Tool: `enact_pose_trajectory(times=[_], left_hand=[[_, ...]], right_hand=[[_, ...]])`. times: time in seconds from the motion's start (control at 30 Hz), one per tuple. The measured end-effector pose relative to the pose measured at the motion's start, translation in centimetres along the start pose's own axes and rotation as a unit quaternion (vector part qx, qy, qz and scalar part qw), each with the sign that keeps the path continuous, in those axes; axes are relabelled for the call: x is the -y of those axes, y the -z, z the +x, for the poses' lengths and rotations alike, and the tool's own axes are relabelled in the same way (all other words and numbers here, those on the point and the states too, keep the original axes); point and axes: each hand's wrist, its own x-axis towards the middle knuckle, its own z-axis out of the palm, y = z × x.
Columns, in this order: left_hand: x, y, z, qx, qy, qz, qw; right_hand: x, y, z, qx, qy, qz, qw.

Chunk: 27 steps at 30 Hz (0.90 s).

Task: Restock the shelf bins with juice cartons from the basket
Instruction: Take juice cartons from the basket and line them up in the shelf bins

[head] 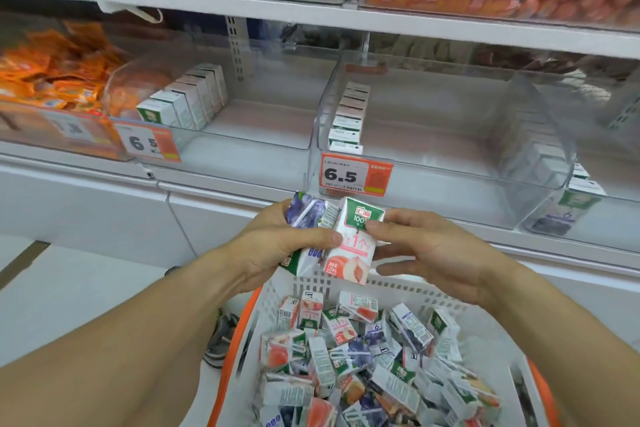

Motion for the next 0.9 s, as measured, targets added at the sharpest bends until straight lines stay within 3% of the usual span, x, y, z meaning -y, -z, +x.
enact_pose_trajectory(times=[0.1, 0.2, 0.4, 0.47, 0.57, 0.7, 0.9], left_hand=[[-0.2, 1.4, -0.8, -0.001, -0.009, -0.008, 1.000], [-0.3, 3.3, -1.4, -0.049, -0.012, -0.059, 0.997], [-1.2, 9.4, -2.7, -0.221, -0.013, -0.189, 0.957], [-0.5, 11.6, -3.0, -0.272, -0.024, -0.176, 0.946], [0.5, 13.8, -3.7, -0.315, -0.005, -0.063, 0.947], [1.6, 15.9, -4.4, -0.322, -0.007, 0.002, 0.947], [2.3, 17.0, -4.1, -0.325, 0.007, -0.043, 0.945]], right_hand=[[0.5, -0.9, 1.1, -0.029, 0.071, -0.008, 0.997], [1.8, -2.3, 2.5, -0.032, 0.111, -0.018, 0.993], [7.9, -6.7, 6.1, -0.090, 0.235, -0.074, 0.965], [10.5, -9.1, 7.9, -0.123, 0.311, -0.103, 0.937], [14.0, -13.2, 11.5, -0.145, 0.404, -0.150, 0.890], [16.6, -17.6, 18.1, -0.155, 0.421, -0.207, 0.869], [16.6, -20.9, 23.9, -0.126, 0.354, -0.258, 0.890]])
